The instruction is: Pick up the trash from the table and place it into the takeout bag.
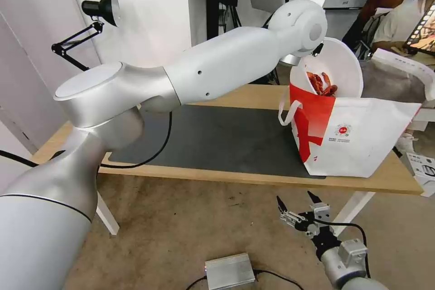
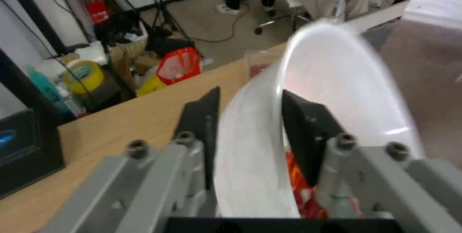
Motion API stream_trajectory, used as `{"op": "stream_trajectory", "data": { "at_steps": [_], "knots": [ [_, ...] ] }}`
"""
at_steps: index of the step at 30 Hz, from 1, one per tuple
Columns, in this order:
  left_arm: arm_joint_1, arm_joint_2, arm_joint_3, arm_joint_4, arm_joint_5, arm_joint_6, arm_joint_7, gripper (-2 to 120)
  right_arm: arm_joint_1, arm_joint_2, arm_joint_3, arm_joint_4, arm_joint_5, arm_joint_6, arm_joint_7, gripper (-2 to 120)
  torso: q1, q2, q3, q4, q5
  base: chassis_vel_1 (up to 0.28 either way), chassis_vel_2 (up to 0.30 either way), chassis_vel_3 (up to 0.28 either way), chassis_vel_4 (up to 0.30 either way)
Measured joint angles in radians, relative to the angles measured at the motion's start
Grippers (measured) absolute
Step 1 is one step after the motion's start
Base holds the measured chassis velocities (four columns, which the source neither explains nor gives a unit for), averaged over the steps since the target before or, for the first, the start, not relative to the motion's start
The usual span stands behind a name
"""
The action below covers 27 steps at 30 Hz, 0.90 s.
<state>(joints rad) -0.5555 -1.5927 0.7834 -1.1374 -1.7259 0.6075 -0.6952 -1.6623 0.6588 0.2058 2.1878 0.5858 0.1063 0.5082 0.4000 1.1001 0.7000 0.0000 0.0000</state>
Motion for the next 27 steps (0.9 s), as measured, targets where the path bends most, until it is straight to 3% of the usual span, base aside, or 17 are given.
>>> {"op": "stream_trajectory", "data": {
  "at_steps": [3, 9, 10, 12, 17, 21, 24, 27],
  "knots": [
    [-0.004, 0.0, -0.004, -0.005, -0.014, -0.001, -0.001, 57, 0.0, 0.0, 0.0, 0.0, 0.0, 0.0, 0.0, 100, 0.0, 0.0, 0.0, 0.0, 0.0, 0.0, 0.0, 0.0, 0.0],
    [-0.005, 0.0, -0.004, -0.005, -0.015, -0.002, -0.001, 62, 0.0, 0.0, 0.0, 0.0, 0.0, 0.0, 0.0, 100, 0.0, 0.0, 0.0, 0.0, 0.0, 0.0, 0.0, 0.0, 0.0],
    [-0.007, 0.0, -0.006, -0.006, -0.018, -0.003, -0.001, 80, 0.0, 0.0, 0.0, 0.0, 0.0, 0.0, 0.0, 100, 0.0, 0.0, 0.0, 0.0, 0.0, 0.0, 0.0, 0.0, 0.0],
    [-0.007, 0.0, -0.012, -0.01, -0.019, -0.003, -0.003, 90, 0.0, 0.0, 0.0, 0.0, 0.0, 0.0, 0.0, 100, 0.0, 0.0, 0.0, 0.0, 0.0, 0.0, 0.0, 0.0, 0.0],
    [-0.006, 0.007, -0.016, -0.025, -0.021, -0.019, -0.014, 99, 0.0, 0.0, 0.0, 0.0, 0.0, 0.0, 0.0, 100, 0.0, 0.0, 0.0, -0.0001, 0.0, 0.0, 0.0, 0.0, 0.0],
    [0.005, 0.057, 0.003, -0.085, -0.021, -0.074, -0.022, 100, 0.0, 0.0, 0.0, 0.0, 0.0, 0.0, 0.0, 100, 0.0, 0.0, 0.0, 0.0, -0.0001, 0.0, 0.0, 0.0, 0.0],
    [0.042, 0.167, 0.012, -0.199, -0.01, -0.106, -0.057, 100, 0.0, 0.0, 0.0, 0.0, 0.0, 0.0, 0.0, 100, 0.0, 0.0, 0.0, -0.0002, -0.0003, 0.0, 0.0, 0.0, 0.0],
    [0.07, 0.233, 0.013, -0.269, -0.004, -0.116, -0.084, 100, 0.0, 0.0, 0.0, 0.0, 0.0, 0.0, 0.0, 100, 0.0, 0.0, 0.0, 0.0004, -0.0006, 0.0, 0.0, 0.0, 0.0]
  ]
}}
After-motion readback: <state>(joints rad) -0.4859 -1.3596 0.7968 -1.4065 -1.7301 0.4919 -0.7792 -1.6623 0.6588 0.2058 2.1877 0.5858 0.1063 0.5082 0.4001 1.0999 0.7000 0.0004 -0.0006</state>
